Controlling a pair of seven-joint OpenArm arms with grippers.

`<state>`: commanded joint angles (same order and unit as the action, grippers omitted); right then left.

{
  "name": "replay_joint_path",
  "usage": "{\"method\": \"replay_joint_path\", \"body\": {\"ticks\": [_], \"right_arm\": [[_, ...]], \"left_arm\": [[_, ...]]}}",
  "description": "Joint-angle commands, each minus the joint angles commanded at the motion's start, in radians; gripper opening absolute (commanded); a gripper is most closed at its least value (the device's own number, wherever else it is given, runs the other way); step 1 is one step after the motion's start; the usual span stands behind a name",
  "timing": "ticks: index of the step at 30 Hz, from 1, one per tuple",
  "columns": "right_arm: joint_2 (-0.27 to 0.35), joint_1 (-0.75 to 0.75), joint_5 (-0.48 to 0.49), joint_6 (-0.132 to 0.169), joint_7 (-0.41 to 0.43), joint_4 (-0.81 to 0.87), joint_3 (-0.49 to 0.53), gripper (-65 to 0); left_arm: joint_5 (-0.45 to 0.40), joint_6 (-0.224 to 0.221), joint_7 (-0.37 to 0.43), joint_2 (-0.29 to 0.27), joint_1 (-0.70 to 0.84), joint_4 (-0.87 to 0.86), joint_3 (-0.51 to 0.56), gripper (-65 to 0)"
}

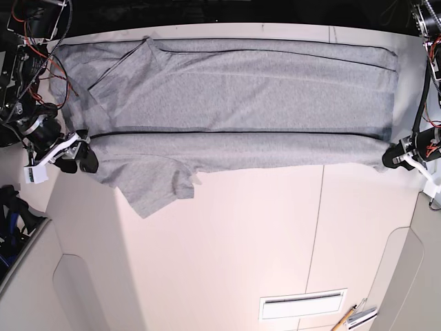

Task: Fold the T-shirt properly
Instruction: 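Fold the hem up over the shirt toward the collar with both grippers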

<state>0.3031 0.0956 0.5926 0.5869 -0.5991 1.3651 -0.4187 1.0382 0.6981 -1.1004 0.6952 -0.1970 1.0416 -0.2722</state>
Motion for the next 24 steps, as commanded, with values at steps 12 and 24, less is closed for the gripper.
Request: {"method": "replay_joint_path", "body": {"ticks": [12,24], "right_arm": [[-0.093,0.285,-0.217,-0.018,0.126,-0.360,0.092,-27.7],[-0.128,0.322,-0.219,-0.014,0.128,-0.476,0.304,-34.9]], "left_arm": [[0.016,0.000,0.000,0.000,0.004,0.000,0.000,-65.0],[0.020,0.000,0.000,0.000,0.004,0.000,0.000,-65.0]]}}
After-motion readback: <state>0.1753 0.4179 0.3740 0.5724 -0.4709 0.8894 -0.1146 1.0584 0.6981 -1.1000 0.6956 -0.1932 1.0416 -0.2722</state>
